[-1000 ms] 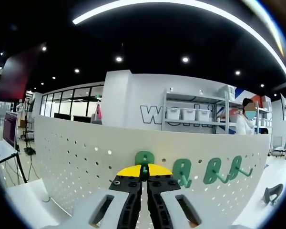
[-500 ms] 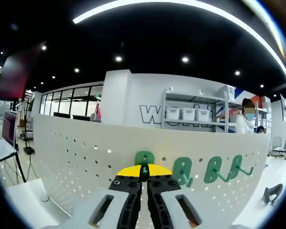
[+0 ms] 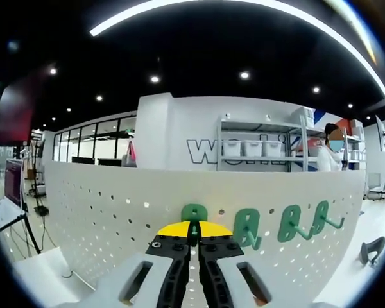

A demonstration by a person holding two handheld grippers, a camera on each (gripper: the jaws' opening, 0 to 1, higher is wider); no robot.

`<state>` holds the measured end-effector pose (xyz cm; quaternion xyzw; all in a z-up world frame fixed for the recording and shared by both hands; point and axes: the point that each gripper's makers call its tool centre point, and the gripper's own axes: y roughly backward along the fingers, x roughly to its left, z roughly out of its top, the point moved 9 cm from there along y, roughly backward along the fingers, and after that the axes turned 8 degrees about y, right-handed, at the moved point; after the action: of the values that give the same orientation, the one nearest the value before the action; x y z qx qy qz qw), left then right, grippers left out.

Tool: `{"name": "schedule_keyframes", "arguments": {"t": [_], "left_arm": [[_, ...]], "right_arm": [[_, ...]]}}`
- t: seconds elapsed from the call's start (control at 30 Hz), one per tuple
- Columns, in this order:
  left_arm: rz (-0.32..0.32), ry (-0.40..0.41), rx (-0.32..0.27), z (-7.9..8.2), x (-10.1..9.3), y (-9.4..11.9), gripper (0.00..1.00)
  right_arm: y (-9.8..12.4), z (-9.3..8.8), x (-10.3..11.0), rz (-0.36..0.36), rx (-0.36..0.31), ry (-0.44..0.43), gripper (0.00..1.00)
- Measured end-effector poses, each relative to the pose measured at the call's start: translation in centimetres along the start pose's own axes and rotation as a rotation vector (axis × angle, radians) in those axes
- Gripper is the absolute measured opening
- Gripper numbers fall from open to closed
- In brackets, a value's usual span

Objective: Insert the hook assembly into the mounting plate slot until the hook locks in place.

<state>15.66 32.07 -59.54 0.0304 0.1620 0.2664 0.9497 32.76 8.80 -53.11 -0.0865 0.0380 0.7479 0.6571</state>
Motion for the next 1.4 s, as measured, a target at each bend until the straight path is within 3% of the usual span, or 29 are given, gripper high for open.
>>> {"name": "schedule_keyframes", "arguments": {"t": [0.3,0.53,0.6,1.4], "left_arm": [[0.000,-0.001,-0.004,0.03,0.00,0.11,0.91],[-0.005,-0.001,-0.004,-0.02,-0.09,0.02,0.90],[-0.006,0.000,-0.005,0.02,-0.10,0.04,0.90],[-0.001,-0.009,-0.014,0.19,-0.26,0.31,0.91]], "right_arm": [[-0.12,0.22,0.50,-0.033,0.024,0.059,0.02],[-0.18,0.20,0.52,-0.056,0.037,0.029,0.03],[-0.29,0.29,0.64,-0.058,0.046,0.067,0.03],[0.07,-0.27,0.68,-0.030,0.055,0.090,0.08]]}}
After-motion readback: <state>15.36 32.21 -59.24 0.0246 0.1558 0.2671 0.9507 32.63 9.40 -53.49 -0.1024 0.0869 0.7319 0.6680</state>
